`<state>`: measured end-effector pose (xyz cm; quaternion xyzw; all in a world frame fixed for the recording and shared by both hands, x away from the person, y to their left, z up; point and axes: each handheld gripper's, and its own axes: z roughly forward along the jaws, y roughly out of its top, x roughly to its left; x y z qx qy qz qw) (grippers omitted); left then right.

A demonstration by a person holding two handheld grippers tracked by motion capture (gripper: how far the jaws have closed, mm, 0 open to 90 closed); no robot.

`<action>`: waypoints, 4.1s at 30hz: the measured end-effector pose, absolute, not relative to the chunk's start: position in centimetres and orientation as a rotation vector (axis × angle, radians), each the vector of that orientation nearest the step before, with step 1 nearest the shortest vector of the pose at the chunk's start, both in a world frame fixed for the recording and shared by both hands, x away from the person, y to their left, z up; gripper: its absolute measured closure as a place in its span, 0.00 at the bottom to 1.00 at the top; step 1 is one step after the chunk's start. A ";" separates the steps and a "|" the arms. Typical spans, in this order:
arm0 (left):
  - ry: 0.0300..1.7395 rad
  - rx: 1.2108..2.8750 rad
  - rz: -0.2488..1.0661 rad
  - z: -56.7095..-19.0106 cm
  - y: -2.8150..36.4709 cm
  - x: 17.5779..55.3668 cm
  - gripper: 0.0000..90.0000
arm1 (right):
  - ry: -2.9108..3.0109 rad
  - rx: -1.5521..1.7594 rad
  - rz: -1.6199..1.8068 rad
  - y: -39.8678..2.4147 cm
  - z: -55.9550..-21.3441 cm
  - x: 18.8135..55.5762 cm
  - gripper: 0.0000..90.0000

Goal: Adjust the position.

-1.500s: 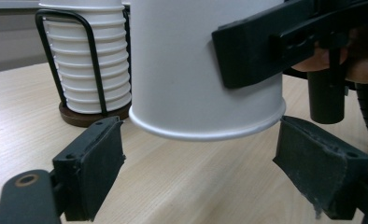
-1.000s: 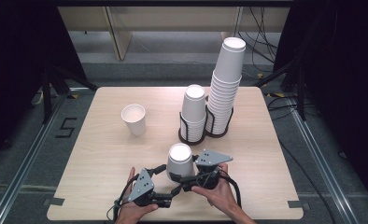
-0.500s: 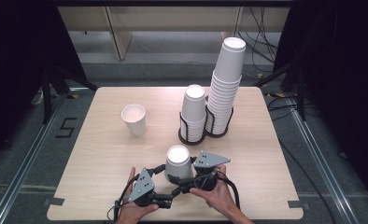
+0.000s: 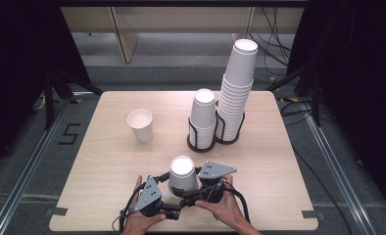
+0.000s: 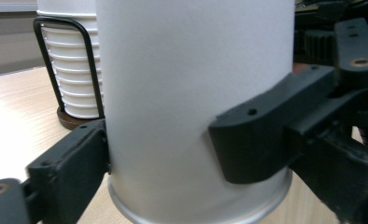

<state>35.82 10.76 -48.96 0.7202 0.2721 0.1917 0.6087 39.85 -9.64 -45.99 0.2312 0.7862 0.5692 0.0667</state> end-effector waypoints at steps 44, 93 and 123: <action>0.563 1.643 0.482 -47.2 11.8 36.2 0.31 | 2.160 0.888 1.879 -13.3 -42.1 42.1 0.25; 0.568 1.709 0.447 -48.8 10.4 35.8 0.12 | 2.264 0.831 1.978 -9.0 -42.5 39.0 0.25; 0.435 2.005 0.548 -48.3 10.2 36.0 0.17 | 2.584 0.702 1.633 -11.0 -42.0 39.7 0.20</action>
